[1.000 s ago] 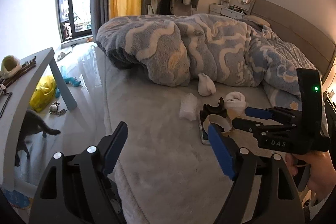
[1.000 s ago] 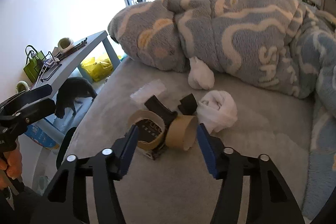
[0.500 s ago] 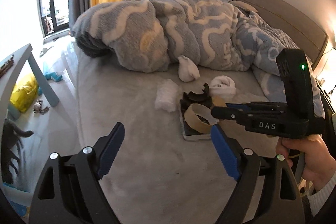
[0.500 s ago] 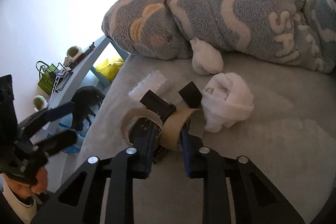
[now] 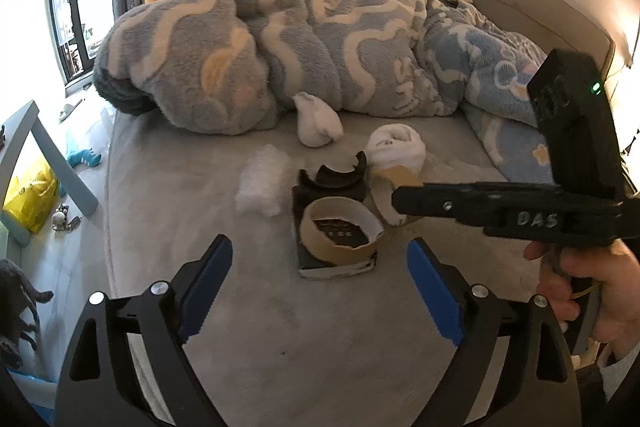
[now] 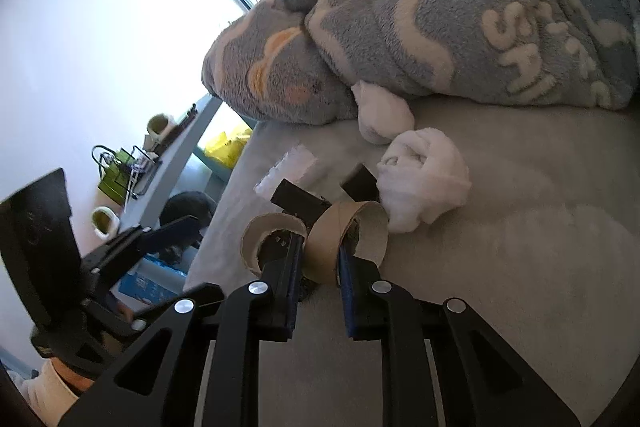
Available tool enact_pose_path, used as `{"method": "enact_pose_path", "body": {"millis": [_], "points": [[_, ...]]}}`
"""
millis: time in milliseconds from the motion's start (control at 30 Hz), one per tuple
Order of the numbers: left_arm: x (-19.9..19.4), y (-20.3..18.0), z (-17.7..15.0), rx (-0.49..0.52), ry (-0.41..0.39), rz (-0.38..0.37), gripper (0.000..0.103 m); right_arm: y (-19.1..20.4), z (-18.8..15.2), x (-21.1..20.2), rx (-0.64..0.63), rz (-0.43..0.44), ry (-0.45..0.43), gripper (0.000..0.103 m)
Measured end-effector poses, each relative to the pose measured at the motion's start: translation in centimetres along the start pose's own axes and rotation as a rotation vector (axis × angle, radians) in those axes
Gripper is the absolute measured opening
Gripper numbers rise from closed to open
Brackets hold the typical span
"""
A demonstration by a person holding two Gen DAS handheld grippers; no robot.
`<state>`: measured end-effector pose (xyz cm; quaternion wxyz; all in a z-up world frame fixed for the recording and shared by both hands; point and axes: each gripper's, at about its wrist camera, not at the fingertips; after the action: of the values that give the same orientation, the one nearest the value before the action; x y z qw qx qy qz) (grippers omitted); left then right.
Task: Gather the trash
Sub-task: 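Grasp a brown tape roll with the right tool while the left tool grasps another tape roll, then lift both tape rolls and carry them over the teal trash bin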
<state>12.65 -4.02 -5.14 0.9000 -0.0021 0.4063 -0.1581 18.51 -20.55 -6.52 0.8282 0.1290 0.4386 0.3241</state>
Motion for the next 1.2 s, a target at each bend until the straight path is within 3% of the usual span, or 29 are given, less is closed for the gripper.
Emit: {"method": "enact_pose_path", "body": {"millis": [300, 667, 733, 1200], "points": [[2.6, -1.2, 0.0, 0.019, 0.014, 0.052, 0.089, -0.2, 0.2, -2.5, 0.011, 0.070, -0.047, 0.014], [4.5, -1.2, 0.3, 0.007, 0.040, 0.082, 0.070, -0.5, 0.2, -3.9, 0.045, 0.120, -0.080, 0.011], [4.6, -1.0, 0.2, 0.000, 0.051, 0.076, 0.056, -0.3, 0.4, -4.1, 0.049, 0.125, -0.088, 0.011], [1.2, 1.5, 0.3, -0.082, -0.005, 0.016, 0.055, 2.4, 1.7, -2.7, 0.034, 0.140, -0.095, 0.011]]}}
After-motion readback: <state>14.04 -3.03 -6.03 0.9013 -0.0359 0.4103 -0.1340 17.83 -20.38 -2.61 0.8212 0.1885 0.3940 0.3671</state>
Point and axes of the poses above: each gripper's, at about its wrist camera, not at the fingertips, and x roughly the way its jaws point, y to its left, z to its top, and after that the axes turned 3 degrees about -x, right-handed
